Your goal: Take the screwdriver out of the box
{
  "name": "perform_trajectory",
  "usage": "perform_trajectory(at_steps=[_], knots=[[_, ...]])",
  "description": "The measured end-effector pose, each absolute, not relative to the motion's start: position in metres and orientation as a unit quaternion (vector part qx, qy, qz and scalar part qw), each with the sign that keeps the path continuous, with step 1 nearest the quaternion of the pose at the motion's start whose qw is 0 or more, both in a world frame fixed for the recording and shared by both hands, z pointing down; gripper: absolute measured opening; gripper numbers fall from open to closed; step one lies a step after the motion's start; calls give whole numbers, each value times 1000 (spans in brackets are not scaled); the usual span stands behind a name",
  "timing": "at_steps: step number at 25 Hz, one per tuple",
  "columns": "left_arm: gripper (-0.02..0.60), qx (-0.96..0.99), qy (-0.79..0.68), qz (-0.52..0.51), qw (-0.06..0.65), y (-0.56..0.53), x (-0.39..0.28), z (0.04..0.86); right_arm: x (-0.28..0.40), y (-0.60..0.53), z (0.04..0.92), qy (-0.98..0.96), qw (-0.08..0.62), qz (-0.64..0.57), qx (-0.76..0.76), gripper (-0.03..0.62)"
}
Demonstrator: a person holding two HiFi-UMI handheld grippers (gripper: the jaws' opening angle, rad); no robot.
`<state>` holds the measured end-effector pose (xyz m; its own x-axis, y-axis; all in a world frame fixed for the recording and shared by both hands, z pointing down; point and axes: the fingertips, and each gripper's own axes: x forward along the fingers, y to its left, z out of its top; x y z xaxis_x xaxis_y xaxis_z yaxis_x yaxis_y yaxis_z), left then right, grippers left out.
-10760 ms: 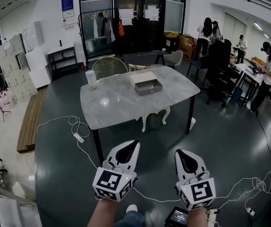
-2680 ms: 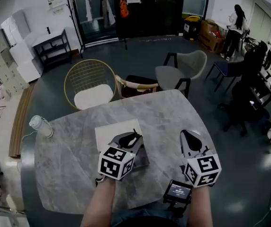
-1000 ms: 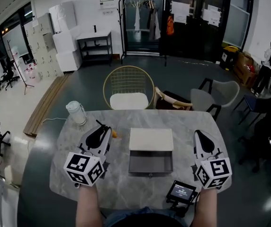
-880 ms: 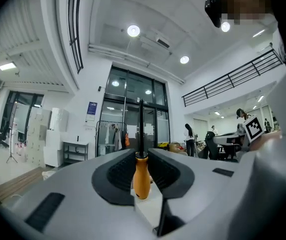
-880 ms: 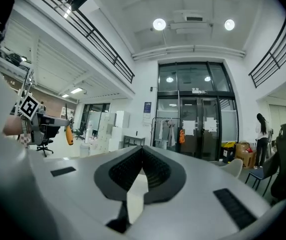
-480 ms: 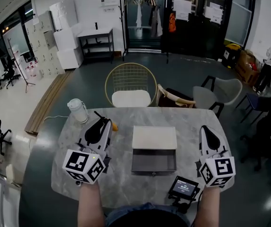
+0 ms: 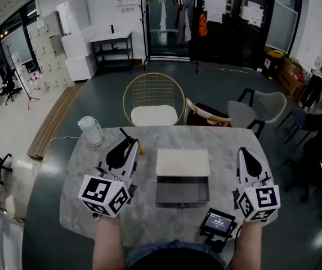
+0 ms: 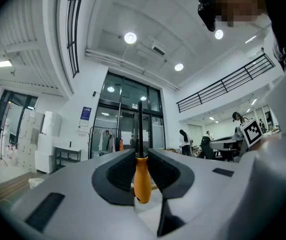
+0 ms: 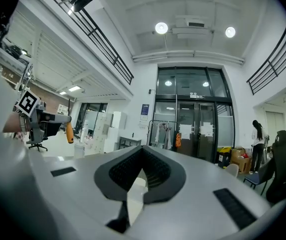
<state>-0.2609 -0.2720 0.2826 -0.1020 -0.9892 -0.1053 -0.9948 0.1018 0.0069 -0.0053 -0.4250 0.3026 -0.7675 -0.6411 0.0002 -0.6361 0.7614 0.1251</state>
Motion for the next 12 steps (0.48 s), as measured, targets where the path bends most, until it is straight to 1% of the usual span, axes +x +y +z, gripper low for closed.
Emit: perform_trajectory(at_steps=[12], knots=[[84,-678,734,35,31,-275,-256,284,-9,-419,302,-941,32,-66,331,25]])
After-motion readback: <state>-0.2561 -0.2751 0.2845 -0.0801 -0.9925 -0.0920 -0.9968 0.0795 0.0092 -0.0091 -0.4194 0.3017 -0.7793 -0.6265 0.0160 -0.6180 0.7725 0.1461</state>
